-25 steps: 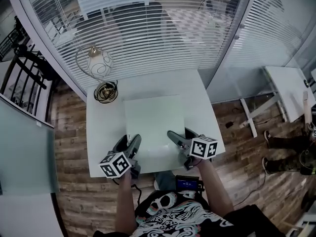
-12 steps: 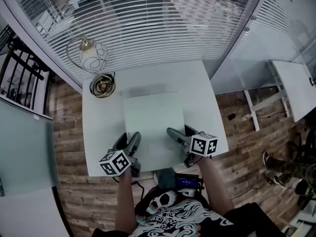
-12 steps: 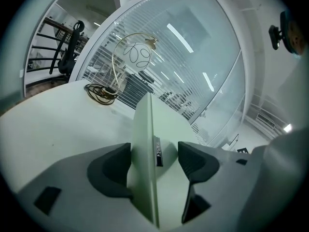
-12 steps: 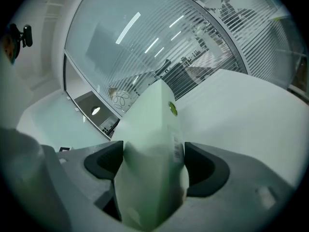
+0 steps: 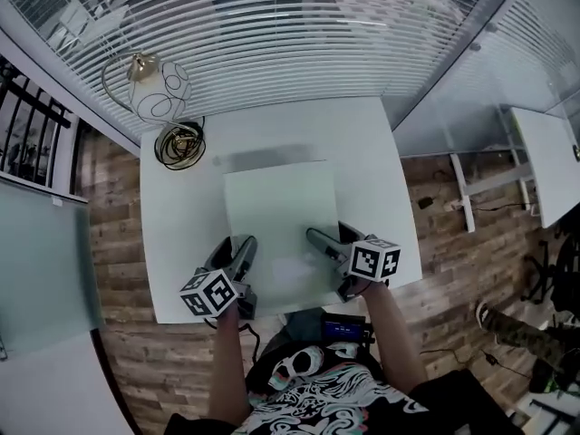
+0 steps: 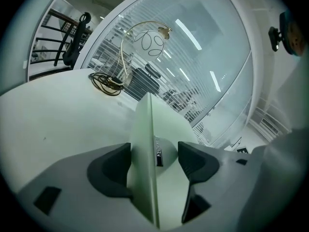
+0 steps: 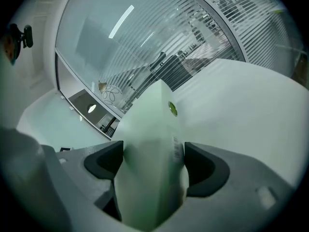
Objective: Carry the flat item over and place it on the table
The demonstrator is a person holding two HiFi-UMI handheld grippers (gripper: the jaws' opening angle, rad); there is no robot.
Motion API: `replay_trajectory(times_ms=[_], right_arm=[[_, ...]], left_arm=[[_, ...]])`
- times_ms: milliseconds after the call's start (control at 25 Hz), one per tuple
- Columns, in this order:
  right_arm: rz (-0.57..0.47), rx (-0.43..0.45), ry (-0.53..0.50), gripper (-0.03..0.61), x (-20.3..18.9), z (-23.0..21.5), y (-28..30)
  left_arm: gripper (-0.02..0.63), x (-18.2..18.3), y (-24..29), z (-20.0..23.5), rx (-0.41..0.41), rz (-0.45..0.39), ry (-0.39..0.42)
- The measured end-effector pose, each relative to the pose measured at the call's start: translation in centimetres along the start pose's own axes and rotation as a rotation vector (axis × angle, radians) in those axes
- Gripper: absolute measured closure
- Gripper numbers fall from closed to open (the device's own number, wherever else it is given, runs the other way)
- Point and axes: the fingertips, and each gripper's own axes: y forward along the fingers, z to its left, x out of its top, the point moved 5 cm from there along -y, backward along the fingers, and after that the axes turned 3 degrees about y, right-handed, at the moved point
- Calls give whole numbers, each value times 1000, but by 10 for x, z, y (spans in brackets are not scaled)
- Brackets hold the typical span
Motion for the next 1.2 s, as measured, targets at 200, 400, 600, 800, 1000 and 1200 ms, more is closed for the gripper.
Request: replay_trajectory(times_ms=[200,400,600,800,1000,1200], right_arm=[[24,-20,14,196,-1,-11,11],[37,-37,37,196,-6,-18,18],[53,-62,44,196,-6,-23,19],[79,-86,47,196,-7,-25,28],[103,-128,15,196,-5,-25,34],[109,-156,-3,196,-4,-26,35]], left_arm=[[313,-4,11,11,10,25,-21],[313,-7,18,20,12,57,-33],[313,-8,24,21,8,83,-43],[313,-8,27,29,24,103,-49],[313,-10,32,35,41,136,-55],[313,-10,35,35,84,155,-45]])
